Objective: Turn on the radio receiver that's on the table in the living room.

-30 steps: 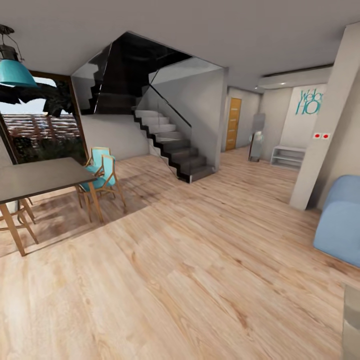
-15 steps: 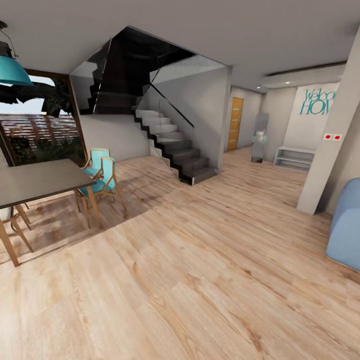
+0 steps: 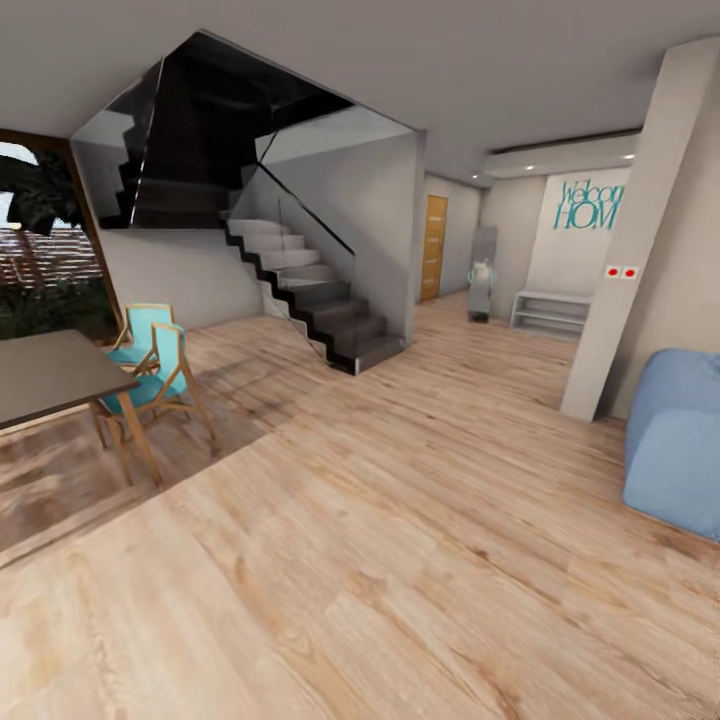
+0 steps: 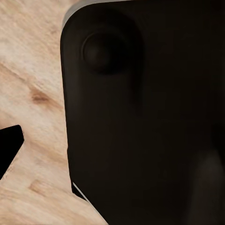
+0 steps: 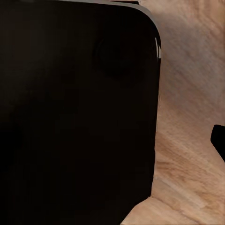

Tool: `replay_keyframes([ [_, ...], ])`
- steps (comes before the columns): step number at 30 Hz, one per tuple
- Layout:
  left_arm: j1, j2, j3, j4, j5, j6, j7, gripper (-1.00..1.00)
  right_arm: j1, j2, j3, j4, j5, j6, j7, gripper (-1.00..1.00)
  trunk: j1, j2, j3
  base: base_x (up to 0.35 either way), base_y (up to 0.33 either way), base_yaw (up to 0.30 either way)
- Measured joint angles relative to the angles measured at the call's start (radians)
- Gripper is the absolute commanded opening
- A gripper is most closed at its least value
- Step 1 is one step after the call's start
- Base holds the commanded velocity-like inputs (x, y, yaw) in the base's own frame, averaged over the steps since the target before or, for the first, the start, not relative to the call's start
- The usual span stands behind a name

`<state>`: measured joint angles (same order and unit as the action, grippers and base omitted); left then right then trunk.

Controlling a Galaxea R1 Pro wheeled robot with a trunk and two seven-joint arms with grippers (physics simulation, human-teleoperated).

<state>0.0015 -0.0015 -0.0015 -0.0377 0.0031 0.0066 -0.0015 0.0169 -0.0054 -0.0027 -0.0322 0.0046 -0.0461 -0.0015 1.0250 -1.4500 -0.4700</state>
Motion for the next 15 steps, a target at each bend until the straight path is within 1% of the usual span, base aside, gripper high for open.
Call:
replay_keyframes([
  [15,0.000,-0.001,0.002,0.000,0.000,0.000,0.000,1.00,0.000,0.001,0.000,0.000,0.000,0.000,0.000,1.00,0.000,0.000,0.000,0.324,0.120,-0.293],
])
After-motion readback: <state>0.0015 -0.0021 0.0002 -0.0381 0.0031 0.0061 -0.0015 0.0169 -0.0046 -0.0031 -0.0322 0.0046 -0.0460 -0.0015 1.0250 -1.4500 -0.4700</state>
